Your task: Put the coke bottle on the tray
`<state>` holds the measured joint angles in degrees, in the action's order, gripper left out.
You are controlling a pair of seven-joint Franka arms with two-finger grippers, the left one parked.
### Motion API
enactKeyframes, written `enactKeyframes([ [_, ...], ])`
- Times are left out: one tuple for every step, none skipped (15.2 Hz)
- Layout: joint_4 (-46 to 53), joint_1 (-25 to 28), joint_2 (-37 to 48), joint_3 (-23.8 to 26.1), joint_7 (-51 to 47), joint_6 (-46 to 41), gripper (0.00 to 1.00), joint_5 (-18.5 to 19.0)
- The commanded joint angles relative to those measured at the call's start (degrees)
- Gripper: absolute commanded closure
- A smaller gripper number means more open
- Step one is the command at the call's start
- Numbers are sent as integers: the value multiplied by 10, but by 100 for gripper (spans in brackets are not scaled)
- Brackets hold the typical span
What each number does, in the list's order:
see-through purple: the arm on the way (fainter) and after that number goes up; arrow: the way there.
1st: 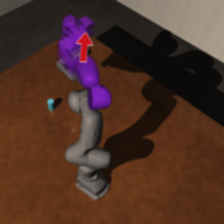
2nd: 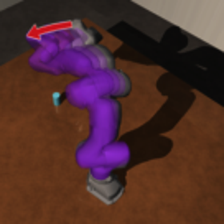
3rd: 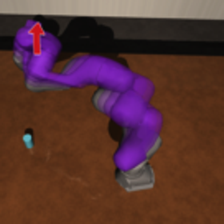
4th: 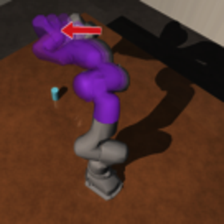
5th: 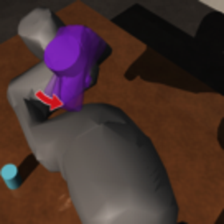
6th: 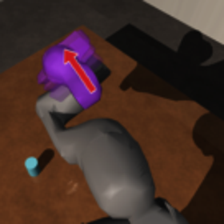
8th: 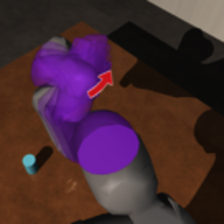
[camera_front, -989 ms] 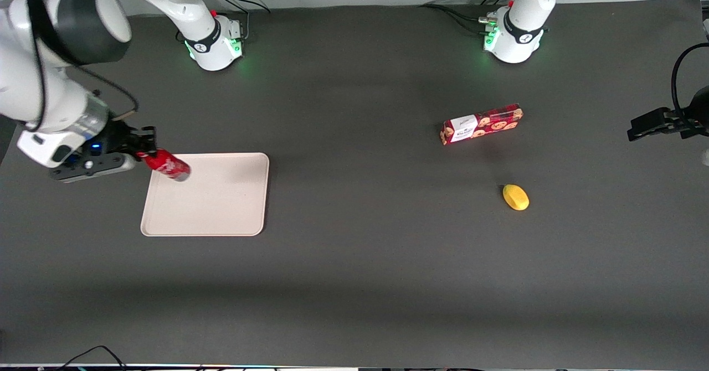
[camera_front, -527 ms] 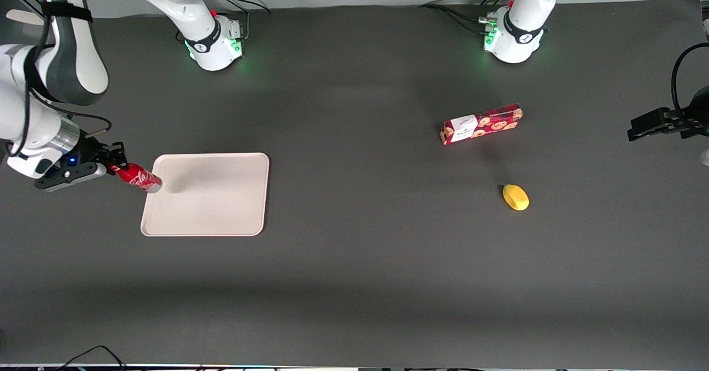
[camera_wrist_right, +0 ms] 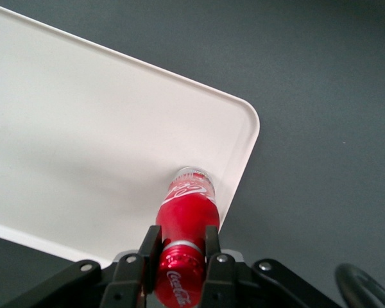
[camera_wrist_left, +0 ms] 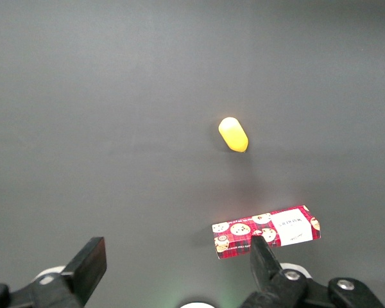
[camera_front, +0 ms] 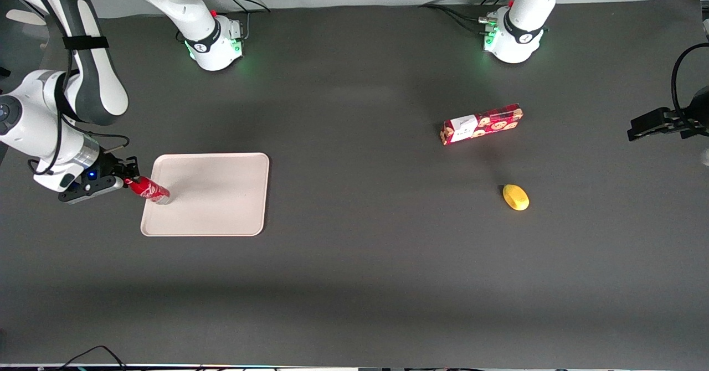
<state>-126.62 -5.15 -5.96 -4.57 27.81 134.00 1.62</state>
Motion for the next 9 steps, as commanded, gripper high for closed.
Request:
enactKeyframes([
  [8, 3, -2, -6, 20, 6, 100, -14],
  [8, 4, -2, -6, 20, 6, 70, -18],
  [8, 3, -2, -6, 20, 6, 22, -26],
  [9, 4, -2, -7, 20, 5, 0, -38],
  [11, 5, -2, -8, 19, 3, 0, -46],
  [16, 6, -1, -8, 13, 0, 0, -47],
  [29, 6, 0, -9, 8, -13, 0, -49],
  [47, 6, 2, -9, 0, -39, 0, -61],
  [72, 7, 6, -9, -15, -73, 0, -77],
])
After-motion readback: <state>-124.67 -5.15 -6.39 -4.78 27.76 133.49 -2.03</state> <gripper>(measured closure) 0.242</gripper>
